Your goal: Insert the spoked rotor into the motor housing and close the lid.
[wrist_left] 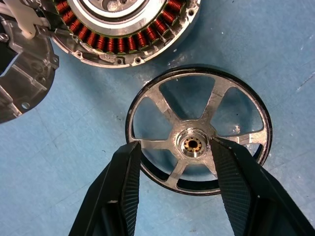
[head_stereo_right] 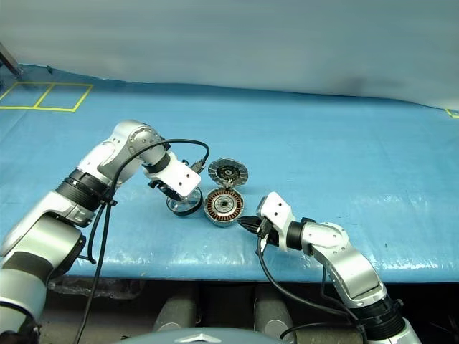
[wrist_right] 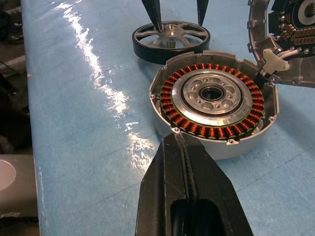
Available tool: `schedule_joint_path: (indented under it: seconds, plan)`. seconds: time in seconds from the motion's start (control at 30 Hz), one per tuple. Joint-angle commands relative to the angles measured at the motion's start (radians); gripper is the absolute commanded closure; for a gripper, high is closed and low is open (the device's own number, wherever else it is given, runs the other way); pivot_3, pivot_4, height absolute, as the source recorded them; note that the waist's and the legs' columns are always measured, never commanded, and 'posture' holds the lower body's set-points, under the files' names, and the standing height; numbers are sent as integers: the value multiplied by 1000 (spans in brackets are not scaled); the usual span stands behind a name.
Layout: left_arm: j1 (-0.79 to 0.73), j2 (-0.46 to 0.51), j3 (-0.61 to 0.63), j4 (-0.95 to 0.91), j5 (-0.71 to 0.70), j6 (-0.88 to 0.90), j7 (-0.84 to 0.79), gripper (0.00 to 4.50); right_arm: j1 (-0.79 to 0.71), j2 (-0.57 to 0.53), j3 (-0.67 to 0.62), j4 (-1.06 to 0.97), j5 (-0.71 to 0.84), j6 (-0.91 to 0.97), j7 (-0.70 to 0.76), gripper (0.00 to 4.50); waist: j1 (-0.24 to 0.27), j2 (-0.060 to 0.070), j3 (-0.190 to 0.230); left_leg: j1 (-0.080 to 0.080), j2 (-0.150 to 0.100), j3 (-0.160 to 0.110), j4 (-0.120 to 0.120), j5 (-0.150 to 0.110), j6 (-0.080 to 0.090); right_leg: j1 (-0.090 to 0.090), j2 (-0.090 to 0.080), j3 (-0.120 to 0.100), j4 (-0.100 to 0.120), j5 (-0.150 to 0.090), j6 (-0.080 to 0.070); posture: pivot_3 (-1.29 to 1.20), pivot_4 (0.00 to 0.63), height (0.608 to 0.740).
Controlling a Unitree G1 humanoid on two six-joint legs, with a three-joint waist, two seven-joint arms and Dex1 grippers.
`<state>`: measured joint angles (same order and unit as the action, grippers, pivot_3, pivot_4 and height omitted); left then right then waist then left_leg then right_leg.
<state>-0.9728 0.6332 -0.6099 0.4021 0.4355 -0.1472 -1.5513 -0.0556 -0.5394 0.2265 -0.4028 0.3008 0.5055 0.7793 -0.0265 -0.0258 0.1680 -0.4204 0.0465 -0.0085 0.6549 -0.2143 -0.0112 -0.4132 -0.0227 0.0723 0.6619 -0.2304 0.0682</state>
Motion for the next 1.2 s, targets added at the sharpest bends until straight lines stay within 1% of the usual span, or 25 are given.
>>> schedule_joint_path:
  seconds: [0.03,0.23,0.93,1.03,1.1,1.2]
  plan:
    - [-11,1,-6,8,13,-15,-3,2098,-1,-2,-25,-40,13,-5,-9,4500,0,0,0,0,0,0,0,0,0,0,0,0,0,0,0,0,150,740]
    - [-8,27,8,-22,7,-15,-39,2098,-6,1,-22,-32,9,-10,-18,4500,0,0,0,0,0,0,2,0,0,0,0,0,1,0,0,0,150,740]
    - [48,22,-5,-6,29,-17,-37,2098,-10,5,-19,-33,8,-10,-29,4500,0,0,0,-1,0,0,3,0,0,0,0,0,1,0,1,0,150,740]
    - [50,21,-1,-5,25,-22,-30,2703,-11,7,-19,-32,7,-12,-29,4500,-1,0,0,-1,0,0,3,0,0,0,0,0,1,0,1,0,150,740]
    - [52,21,0,-4,26,-23,-20,3333,-11,8,-18,-32,7,-12,-31,4500,-1,0,0,-1,0,0,3,0,0,0,0,0,1,0,1,0,150,740]
    - [55,22,3,-1,26,-34,-5,3387,-11,12,-18,-32,7,-12,-33,4500,0,1,0,0,0,0,3,0,0,1,0,0,2,0,1,0,150,740]
